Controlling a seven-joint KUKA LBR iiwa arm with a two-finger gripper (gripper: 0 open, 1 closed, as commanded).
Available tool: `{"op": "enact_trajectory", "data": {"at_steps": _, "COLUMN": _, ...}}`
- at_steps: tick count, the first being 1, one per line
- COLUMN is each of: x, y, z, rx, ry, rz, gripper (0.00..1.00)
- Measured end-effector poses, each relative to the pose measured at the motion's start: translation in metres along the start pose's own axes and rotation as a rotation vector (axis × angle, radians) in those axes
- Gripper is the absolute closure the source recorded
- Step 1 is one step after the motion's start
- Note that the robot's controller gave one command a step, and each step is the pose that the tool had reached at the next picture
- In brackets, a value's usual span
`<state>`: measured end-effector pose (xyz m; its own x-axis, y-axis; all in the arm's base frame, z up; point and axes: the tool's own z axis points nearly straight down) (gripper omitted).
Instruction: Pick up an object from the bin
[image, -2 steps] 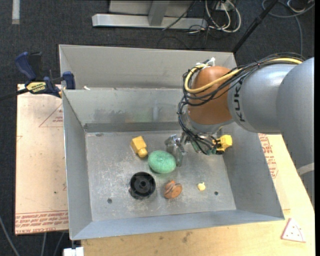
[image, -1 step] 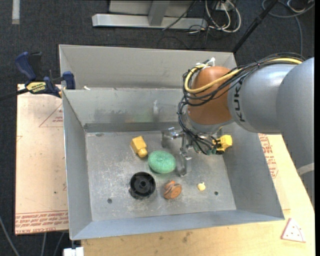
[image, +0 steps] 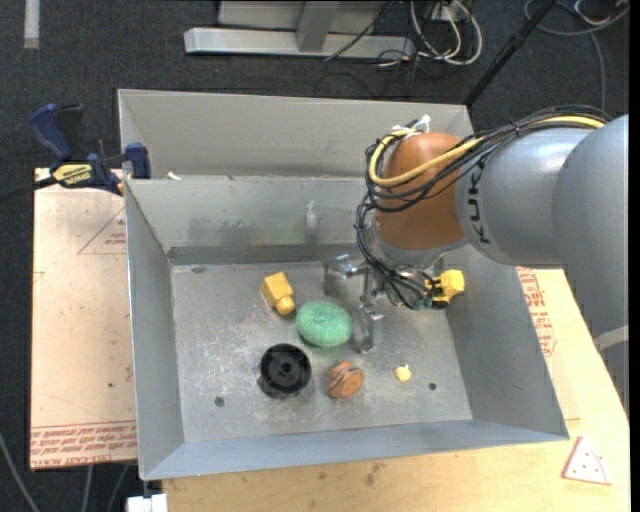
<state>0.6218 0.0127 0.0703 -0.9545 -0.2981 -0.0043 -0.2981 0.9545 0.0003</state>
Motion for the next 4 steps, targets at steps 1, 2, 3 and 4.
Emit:
{"op": "enact_trajectory", "data": {"at_steps": 1, "x": 0.009, "y": 0.023, "z": 0.0, "rx": 0.003, "ry": 0.0, "rz": -0.144, "gripper": 0.0}}
{"op": "enact_trajectory", "data": {"at_steps": 2, "x": -0.003, "y": 0.059, "z": 0.0, "rx": -0.001, "ry": 0.0, "rz": -0.045, "gripper": 1.0}}
{"op": "enact_trajectory", "data": {"at_steps": 3, "x": -0.003, "y": 0.059, "z": 0.0, "rx": -0.001, "ry": 0.0, "rz": -0.046, "gripper": 1.0}}
{"op": "enact_trajectory", "data": {"at_steps": 4, "x": 0.018, "y": 0.043, "z": -0.181, "rx": 0.003, "ry": -0.008, "rz": -0.079, "gripper": 1.0}}
